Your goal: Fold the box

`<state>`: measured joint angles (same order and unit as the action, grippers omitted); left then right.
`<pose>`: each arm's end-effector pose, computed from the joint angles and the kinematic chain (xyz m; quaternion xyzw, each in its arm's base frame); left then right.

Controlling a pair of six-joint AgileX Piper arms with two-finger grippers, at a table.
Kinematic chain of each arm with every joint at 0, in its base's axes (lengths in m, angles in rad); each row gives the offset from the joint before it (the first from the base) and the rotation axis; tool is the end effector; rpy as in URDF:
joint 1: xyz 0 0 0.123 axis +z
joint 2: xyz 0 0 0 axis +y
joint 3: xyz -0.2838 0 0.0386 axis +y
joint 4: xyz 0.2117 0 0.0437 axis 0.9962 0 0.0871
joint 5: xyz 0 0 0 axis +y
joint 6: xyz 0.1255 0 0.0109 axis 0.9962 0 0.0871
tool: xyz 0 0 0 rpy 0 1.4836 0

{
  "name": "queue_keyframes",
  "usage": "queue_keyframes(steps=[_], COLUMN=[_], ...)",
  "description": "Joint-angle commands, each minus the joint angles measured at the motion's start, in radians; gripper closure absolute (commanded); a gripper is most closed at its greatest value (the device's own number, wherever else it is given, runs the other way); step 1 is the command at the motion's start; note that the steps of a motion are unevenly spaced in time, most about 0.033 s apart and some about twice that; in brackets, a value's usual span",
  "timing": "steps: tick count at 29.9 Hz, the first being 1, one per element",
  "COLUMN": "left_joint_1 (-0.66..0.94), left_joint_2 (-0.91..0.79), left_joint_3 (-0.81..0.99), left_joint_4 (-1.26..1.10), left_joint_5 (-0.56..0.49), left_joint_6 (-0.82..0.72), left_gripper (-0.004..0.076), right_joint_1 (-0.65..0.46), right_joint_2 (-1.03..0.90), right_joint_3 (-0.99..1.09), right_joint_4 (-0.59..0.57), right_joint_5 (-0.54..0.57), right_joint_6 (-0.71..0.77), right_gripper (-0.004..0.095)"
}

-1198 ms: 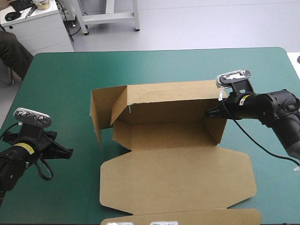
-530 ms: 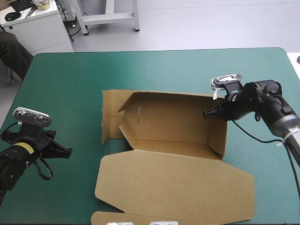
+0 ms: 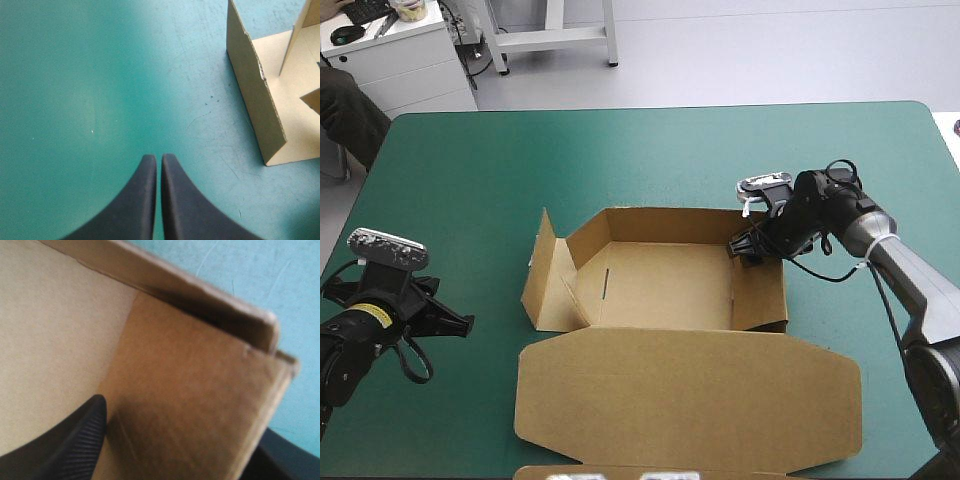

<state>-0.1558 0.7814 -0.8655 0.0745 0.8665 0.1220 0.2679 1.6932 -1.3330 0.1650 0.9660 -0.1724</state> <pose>0.1292 -0.0131 0.3311 0.1350 0.8950 0.0288 0.4242 0.3116 0.1032 0.2485 -0.1805 0.9668 0.0824 0.1608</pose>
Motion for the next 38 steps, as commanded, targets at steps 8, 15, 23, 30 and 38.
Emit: queue_keyframes(steps=[8, 15, 23, 30, 38], left_joint_1=[-0.001, -0.001, -0.001, -0.001, -0.001], left_joint_2=[-0.007, -0.007, -0.007, -0.007, -0.007], left_joint_3=[-0.024, -0.024, -0.024, -0.024, -0.024], left_joint_4=[0.0, 0.0, -0.007, -0.005, 0.008], left_joint_5=[-0.061, -0.067, -0.055, -0.047, -0.02], left_joint_6=[-0.018, -0.018, -0.047, -0.049, -0.049], left_gripper=[0.0709, 0.071, 0.0711, 0.0711, 0.0711], right_joint_1=[-0.003, -0.003, -0.003, -0.003, -0.003], right_joint_2=[-0.132, -0.315, -0.44, -0.405, -0.264], right_joint_3=[-0.159, -0.157, -0.153, -0.144, -0.144], right_joint_4=[-0.016, -0.081, -0.081, -0.081, -0.036], right_joint_5=[0.134, 0.138, 0.238, 0.257, 0.257], right_joint_6=[0.007, 0.087, 0.226, 0.263, 0.263], right_gripper=[0.0211, 0.0211, 0.021, 0.0211, 0.0211])
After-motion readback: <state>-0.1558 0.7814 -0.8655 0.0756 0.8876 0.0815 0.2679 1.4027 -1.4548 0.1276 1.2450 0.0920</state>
